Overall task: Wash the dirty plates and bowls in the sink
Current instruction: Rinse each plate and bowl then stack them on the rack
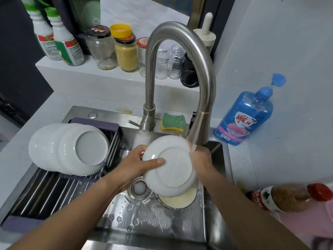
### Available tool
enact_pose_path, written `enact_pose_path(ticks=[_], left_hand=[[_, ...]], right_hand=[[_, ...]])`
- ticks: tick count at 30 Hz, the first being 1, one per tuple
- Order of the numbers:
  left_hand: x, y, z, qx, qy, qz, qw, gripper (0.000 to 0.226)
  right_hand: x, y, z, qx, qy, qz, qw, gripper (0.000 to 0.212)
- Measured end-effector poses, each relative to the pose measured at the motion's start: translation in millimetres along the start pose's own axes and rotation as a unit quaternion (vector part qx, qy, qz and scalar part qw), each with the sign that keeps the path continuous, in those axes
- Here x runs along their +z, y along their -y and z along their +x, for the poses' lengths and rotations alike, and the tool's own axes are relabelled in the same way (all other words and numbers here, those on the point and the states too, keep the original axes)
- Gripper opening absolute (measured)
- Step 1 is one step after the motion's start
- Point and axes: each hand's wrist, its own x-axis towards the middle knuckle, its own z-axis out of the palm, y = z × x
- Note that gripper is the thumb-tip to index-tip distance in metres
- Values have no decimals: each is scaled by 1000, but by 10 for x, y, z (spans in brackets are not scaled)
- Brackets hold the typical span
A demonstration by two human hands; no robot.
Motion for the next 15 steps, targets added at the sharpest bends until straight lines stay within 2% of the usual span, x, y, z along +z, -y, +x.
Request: enact_pose_path(ticks=[3,6,7,9,10,11,13,15], left_hand=[[23,-274,34,-4,83,83,993,63],[54,-450,37,-47,178,99,978,49],[64,-456,41,-53,182,96,977,48],[134,-413,41,-46,162,99,981,48],[191,-375,36,-36,146,107,983,48],[257,-332,28,-21,132,119,984,47],[359,-220,23,13,106,146,984,45],[370,-122,-5,29,87,127,988,47]], right_hand=[[-55,59,-57,-9,2,47,999,46],[-127,133,-139,12,4,111,994,31],[-133,163,-165,19,3,136,991,31],[-166,275,-309,40,39,157,986,48],[-129,319,-365,38,49,132,989,53],[-74,363,-416,-3,45,66,997,50],[43,469,-472,-145,25,-118,982,44],[136,487,-403,-190,30,-145,971,52]])
